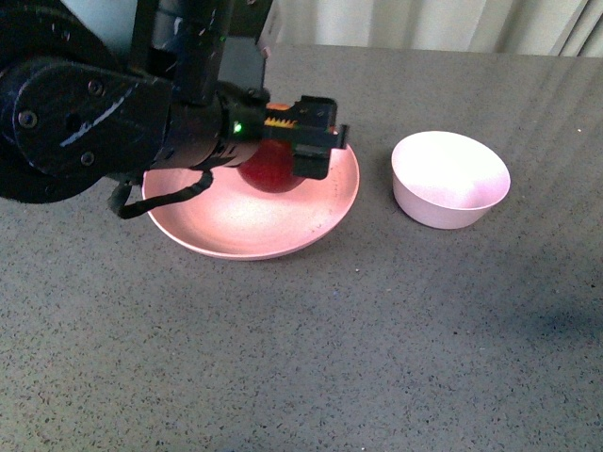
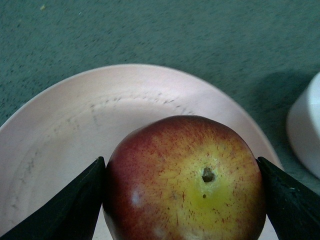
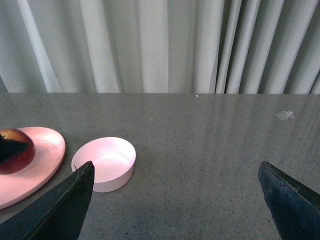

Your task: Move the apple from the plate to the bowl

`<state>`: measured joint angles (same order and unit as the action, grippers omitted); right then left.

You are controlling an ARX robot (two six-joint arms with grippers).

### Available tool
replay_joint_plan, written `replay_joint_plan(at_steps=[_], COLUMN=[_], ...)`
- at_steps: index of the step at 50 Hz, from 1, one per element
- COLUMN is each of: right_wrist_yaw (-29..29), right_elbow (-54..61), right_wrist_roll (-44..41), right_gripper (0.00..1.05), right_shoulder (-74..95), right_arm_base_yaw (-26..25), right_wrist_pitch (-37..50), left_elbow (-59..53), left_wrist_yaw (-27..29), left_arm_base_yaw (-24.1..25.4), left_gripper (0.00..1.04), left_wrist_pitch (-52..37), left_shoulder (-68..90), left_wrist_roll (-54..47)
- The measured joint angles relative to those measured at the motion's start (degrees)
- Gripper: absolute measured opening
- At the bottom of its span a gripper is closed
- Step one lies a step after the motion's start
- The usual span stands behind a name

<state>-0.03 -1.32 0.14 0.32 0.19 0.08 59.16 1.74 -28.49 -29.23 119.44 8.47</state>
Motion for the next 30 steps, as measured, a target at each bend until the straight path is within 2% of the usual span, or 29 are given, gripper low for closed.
replay_joint_plan(at_steps=[21,30], right_wrist_yaw=[0.0,0.0], right_elbow=[0.0,0.0], right_wrist_roll=[0.0,0.0], right_gripper=[0.96,0.96], right_shoulder=[0.0,0.0], right_arm_base_yaw=[0.0,0.0], right_wrist_pitch=[0.0,0.0], left_elbow=[13.0,17.0], left_wrist_yaw=[-0.2,-0.2], left_arm_base_yaw=[-10.9,-13.2], left_gripper=[0.79,0.79], left_wrist_pitch=[6.1,8.2], left_shoulder=[2.0,5.8], left_wrist_roll=[0.9,0.8])
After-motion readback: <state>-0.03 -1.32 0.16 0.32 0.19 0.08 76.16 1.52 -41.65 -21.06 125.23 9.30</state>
